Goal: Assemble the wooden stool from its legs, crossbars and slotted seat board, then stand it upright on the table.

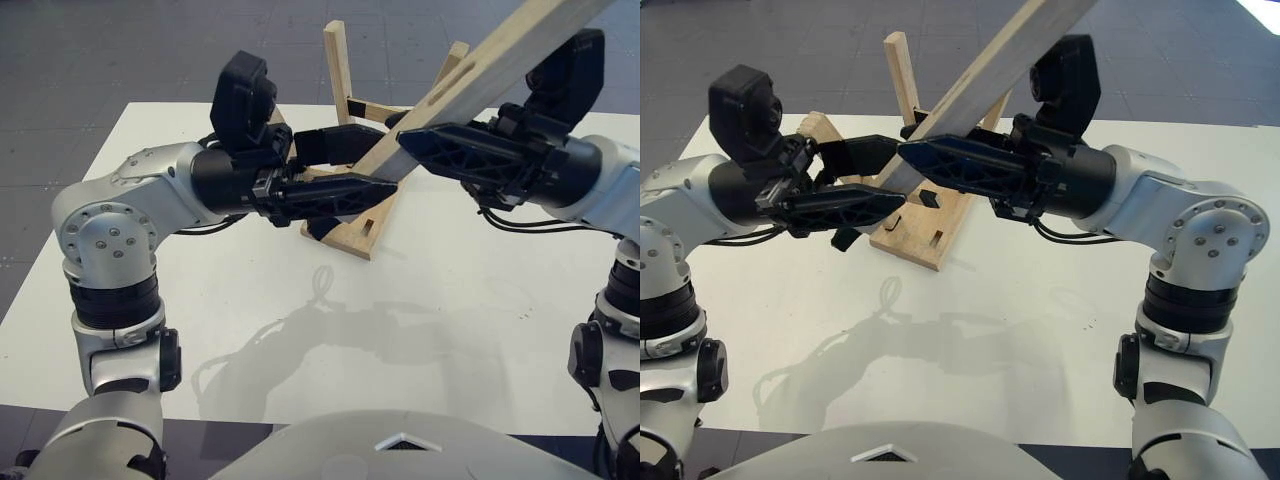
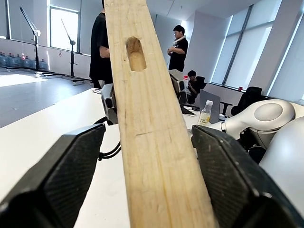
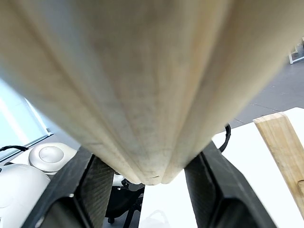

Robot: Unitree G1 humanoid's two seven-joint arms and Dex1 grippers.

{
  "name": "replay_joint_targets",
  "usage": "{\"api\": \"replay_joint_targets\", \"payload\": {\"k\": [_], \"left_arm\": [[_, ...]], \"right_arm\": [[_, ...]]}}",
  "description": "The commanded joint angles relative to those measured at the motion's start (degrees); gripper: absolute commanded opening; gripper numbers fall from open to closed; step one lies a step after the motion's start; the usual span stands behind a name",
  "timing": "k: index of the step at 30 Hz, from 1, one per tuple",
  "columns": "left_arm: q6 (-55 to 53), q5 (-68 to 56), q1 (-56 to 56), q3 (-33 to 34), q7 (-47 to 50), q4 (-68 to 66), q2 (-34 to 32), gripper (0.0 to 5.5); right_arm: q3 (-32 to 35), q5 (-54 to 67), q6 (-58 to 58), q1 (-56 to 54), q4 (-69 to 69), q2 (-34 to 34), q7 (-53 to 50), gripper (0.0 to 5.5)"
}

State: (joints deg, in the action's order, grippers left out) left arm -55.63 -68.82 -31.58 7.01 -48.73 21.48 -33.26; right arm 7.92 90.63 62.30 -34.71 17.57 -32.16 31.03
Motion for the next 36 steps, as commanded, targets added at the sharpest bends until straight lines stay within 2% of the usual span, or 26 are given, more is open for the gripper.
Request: {"api": "replay_joint_targets", "payload": {"k": [1, 4, 8, 10, 14, 24, 36], "left_arm": [[1.2, 1.1, 0.1, 3.1, -1.7, -1.6, -3.6, 3.53], [1.6, 0.6, 0.1, 5.3, -2.7, -3.0, -5.2, 3.53], [3.0, 3.7, 3.7, 5.8, -4.8, -4.0, -7.6, 3.53], [3.1, 4.9, 6.3, 4.9, -6.2, -3.6, -8.1, 3.53], [4.8, 8.5, 12.9, 1.9, -4.8, -3.4, -5.3, 3.53], [11.1, 21.0, 22.2, -6.1, -2.2, -6.5, -0.4, 3.53], [11.3, 22.1, 24.4, -7.1, -1.9, -5.3, 1.1, 3.53]], "right_arm": [[0.7, -1.7, -0.5, 1.2, 0.5, -1.7, 0.9, 2.04], [0.6, -5.0, -0.3, 3.9, 2.0, -3.9, 2.8, 2.04], [-5.4, -20.4, -3.3, 11.5, 7.3, -10.9, 10.9, 2.04], [-8.3, -28.3, -7.2, 13.3, 5.3, -11.7, 13.1, 2.04], [-11.5, -40.0, -16.2, 12.9, -4.4, -7.6, 15.4, 2.04], [-15.0, -56.1, -28.2, 4.2, -27.7, 2.1, 20.0, 2.03], [-17.0, -63.9, -31.8, 1.1, -35.1, 7.1, 25.9, 2.03]]}}
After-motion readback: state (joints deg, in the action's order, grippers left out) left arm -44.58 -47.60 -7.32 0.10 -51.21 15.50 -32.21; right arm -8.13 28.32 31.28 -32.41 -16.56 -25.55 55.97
